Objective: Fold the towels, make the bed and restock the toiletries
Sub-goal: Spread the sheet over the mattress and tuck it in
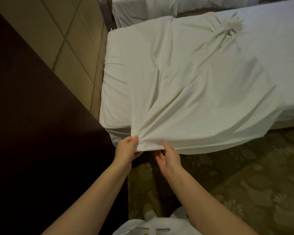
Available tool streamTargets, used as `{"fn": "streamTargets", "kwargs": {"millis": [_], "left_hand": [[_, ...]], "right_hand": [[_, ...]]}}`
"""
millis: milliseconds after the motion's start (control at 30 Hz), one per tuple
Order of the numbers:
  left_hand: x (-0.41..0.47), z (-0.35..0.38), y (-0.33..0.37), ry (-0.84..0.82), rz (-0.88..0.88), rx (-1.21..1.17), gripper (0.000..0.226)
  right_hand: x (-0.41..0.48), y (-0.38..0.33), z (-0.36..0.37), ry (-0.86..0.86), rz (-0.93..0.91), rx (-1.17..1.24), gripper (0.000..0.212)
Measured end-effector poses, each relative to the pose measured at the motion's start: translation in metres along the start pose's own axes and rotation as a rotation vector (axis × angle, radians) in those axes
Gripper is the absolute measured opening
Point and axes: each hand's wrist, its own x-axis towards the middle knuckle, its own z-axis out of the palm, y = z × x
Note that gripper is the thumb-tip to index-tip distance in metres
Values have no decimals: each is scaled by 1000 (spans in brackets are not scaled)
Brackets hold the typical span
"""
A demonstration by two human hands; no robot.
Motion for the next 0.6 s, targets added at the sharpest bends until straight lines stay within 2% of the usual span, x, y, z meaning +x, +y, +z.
{"fn": "streamTargets", "kwargs": {"millis": [133,433,600], "left_hand": [[-3,-1,-5,-28,6,-6,22],[-1,-3,-1,8,45,38,23],[-2,-6,1,3,15,-15,23]], "right_hand": [[3,1,-3,52,-13,62,46],[7,3,-7,154,-147,-32,73],[3,7,-8,176,-151,-62,69]]}}
